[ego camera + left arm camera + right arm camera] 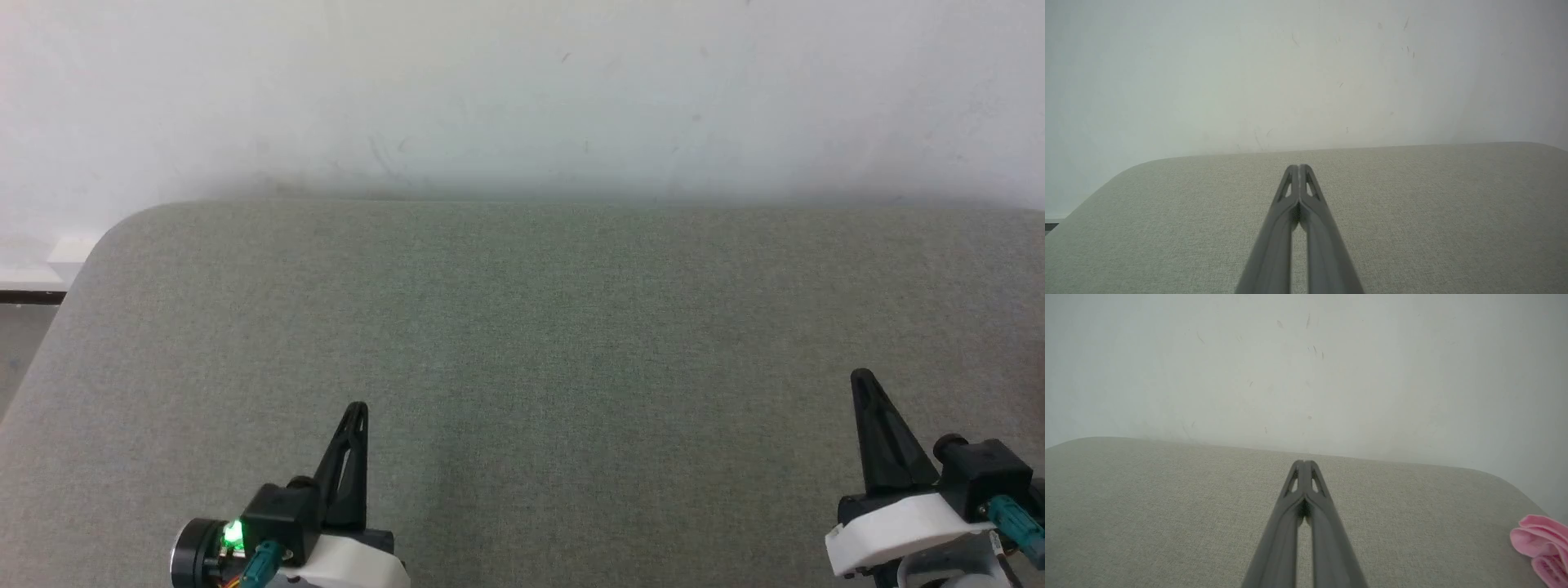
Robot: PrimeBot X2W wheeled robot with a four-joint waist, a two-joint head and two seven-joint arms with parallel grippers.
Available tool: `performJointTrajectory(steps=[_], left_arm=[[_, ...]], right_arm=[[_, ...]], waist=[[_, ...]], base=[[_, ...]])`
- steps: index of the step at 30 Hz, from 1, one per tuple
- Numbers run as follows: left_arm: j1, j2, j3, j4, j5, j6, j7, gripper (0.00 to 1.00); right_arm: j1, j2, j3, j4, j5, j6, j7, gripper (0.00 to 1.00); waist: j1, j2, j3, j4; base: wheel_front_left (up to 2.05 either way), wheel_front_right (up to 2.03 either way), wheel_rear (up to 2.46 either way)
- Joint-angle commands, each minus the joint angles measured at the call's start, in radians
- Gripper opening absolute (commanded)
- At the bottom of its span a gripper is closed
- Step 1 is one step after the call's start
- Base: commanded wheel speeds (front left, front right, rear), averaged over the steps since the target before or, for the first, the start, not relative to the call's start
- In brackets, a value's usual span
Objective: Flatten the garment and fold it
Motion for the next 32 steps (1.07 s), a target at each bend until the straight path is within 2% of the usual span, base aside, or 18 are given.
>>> performJointTrajectory(steps=[1,32], left_arm=[[-0.012,-0.005,0.009,-0.004,0.007,-0.006,0.008,0.0],[-0.031,-0.015,0.045,-0.011,0.023,-0.015,0.071,0.0]], right_arm=[[-0.007,0.001,0.004,-0.007,-0.004,0.0,0.006,0.0],[-0.017,0.002,0.026,-0.028,-0.017,-0.001,0.067,0.0]], waist=[[-0.0001,0.0,0.0,0.0],[-0.0001,0.0001,-0.001,0.0]], base=[[0.0,0.0,0.0],[0.0,0.0,0.0]])
